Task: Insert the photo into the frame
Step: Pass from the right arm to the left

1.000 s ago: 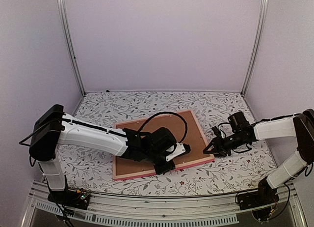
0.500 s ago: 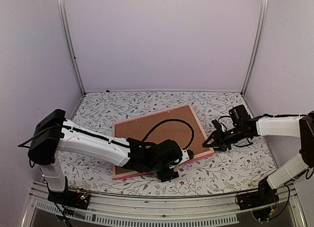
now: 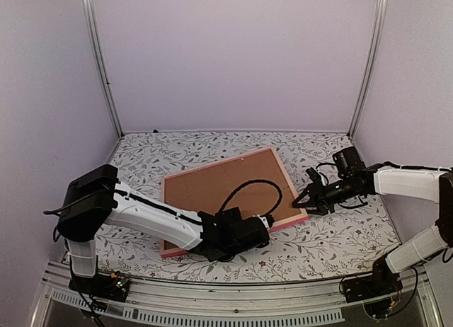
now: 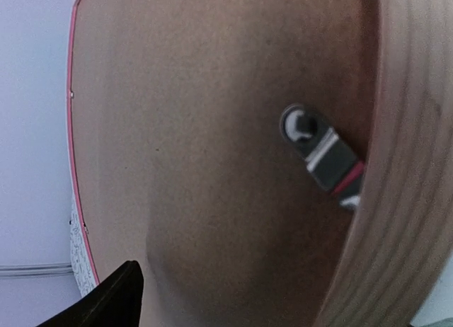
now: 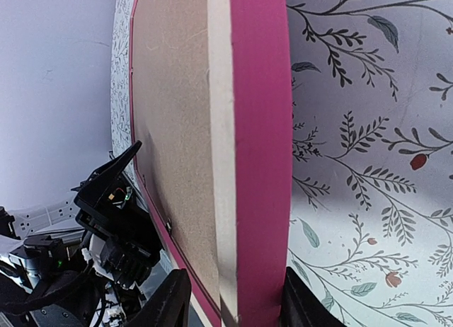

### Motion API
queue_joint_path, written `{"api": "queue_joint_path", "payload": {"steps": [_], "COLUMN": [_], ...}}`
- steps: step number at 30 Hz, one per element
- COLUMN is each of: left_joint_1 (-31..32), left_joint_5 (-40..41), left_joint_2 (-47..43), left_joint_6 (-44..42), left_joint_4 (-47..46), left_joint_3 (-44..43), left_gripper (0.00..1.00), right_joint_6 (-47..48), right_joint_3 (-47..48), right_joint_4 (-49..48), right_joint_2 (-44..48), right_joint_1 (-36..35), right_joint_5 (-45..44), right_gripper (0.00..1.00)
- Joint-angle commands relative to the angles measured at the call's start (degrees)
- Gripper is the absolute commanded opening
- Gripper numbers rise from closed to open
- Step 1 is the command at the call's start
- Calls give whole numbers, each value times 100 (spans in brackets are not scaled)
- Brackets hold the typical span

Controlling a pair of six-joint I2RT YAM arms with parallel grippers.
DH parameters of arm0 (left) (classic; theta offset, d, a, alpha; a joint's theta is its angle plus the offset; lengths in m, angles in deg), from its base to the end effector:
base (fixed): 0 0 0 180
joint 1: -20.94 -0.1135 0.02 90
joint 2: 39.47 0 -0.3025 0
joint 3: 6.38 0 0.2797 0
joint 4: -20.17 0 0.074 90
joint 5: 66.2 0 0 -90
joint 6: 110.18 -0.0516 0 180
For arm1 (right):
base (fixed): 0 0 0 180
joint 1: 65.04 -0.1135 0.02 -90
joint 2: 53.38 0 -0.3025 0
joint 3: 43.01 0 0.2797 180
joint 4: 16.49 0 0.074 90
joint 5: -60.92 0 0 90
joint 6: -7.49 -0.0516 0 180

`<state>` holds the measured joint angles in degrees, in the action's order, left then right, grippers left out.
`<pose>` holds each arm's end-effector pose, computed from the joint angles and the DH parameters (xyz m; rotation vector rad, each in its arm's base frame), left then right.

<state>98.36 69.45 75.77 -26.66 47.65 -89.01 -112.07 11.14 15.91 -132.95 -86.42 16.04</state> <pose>0.1317 -0.4209 0.1410 1.3107 1.8351 0.4208 0.2443 0.1349 0.1975 -0.1285 2.6817 1.3305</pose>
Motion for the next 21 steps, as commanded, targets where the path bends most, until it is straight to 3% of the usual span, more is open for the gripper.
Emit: {"api": "queue_joint_path", "payload": {"steps": [1,9,21], "left_joint_1": [127,242,270], "left_joint_5": [601,630,679], "left_joint_2": [-41,-311,-758], "left_joint_6": [-27,-55,-195], "left_joint_4": [-103,4,438], "left_joint_3": [-102,-77,-328], "left_gripper": [80,60,18], "right_joint_6": [-41,49,431], "right_joint_3": [205,377,1101], "right_joint_4": [-94,99,967], "right_joint_2": [129,53,196], "right_joint_1": [-33,-32,207], "right_joint_5": [209,5,-630], "right_gripper": [45,55,66]}}
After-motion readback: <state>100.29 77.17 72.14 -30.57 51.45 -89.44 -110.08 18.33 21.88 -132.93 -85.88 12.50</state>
